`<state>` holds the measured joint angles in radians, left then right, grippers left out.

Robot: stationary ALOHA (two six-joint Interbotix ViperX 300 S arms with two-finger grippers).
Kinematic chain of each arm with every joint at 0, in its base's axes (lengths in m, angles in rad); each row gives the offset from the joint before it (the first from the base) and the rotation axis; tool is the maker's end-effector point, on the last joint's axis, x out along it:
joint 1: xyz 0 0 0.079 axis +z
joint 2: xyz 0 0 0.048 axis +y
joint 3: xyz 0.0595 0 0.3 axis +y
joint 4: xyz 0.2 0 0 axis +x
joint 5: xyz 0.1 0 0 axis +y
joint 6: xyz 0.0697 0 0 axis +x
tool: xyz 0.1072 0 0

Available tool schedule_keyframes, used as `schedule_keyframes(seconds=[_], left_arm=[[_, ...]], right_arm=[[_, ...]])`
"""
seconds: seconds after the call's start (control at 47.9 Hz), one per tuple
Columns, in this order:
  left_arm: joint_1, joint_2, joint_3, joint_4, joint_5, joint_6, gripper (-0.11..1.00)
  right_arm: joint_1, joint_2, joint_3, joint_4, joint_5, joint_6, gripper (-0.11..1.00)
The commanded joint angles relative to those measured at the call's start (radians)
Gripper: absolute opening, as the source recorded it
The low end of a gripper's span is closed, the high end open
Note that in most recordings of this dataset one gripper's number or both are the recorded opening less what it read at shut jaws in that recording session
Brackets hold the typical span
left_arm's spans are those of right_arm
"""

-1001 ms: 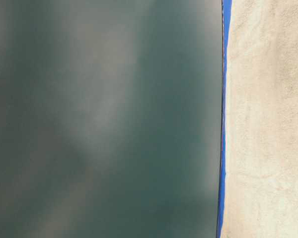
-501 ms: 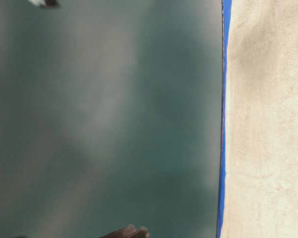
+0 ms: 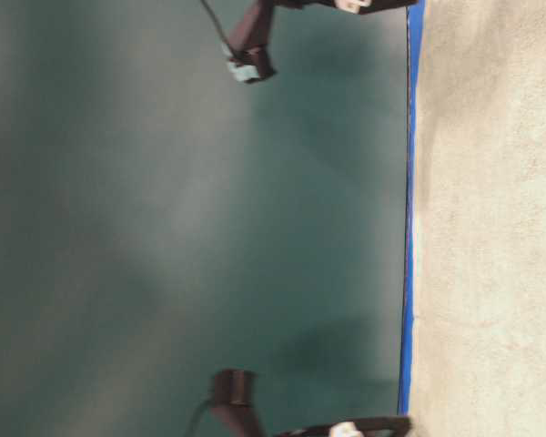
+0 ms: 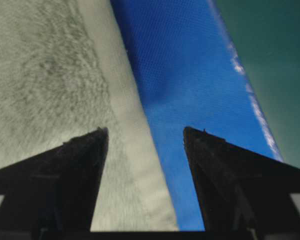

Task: Fold a bath towel.
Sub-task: 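Move both grippers to the towel's top corners and pinch them, then lift the top corners and fold them down toward the bottom edge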

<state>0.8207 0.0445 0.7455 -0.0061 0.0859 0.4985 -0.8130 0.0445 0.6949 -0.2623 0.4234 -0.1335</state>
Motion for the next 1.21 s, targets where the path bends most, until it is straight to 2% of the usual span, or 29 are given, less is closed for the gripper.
schedule_keyframes(seconds=[0.0,0.25,0.376,0.459,0.542,0.584,0.647,0.73,0.793,0.981,1.189], left_arm=[[0.026,0.041,-0.025,0.002,-0.023,0.008,0.88],[0.048,0.127,-0.034,0.002,-0.026,0.009,0.88],[0.048,0.129,-0.034,0.002,-0.009,0.005,0.87],[0.048,0.129,-0.040,0.002,0.021,-0.009,0.85],[0.044,0.133,-0.049,0.002,0.094,0.000,0.72],[0.044,0.133,-0.054,0.002,0.121,0.005,0.59],[0.044,0.133,-0.060,0.002,0.147,0.003,0.41],[0.044,0.127,-0.063,0.002,0.149,-0.003,0.17],[0.044,0.117,-0.067,0.002,0.156,-0.009,0.06],[0.044,0.014,-0.097,0.002,0.233,-0.011,0.05],[0.034,-0.161,-0.156,0.002,0.390,-0.012,0.05]], right_arm=[[-0.005,0.017,-0.005,0.005,-0.041,-0.002,0.62],[-0.055,0.089,0.029,0.008,-0.158,0.000,0.62],[-0.061,0.117,0.055,0.023,-0.175,0.005,0.61],[-0.061,0.112,0.066,0.040,-0.173,0.011,0.54],[-0.061,0.109,0.075,0.052,-0.172,0.012,0.34],[-0.061,0.106,0.078,0.058,-0.172,0.014,0.20],[-0.061,0.103,0.081,0.063,-0.166,0.015,0.06],[-0.061,0.091,0.078,0.063,-0.155,0.025,0.06],[-0.061,0.074,0.078,0.063,-0.152,0.032,0.06],[-0.061,-0.052,0.074,0.058,-0.143,0.044,0.05],[-0.061,-0.232,0.051,0.055,-0.054,0.046,0.05]])
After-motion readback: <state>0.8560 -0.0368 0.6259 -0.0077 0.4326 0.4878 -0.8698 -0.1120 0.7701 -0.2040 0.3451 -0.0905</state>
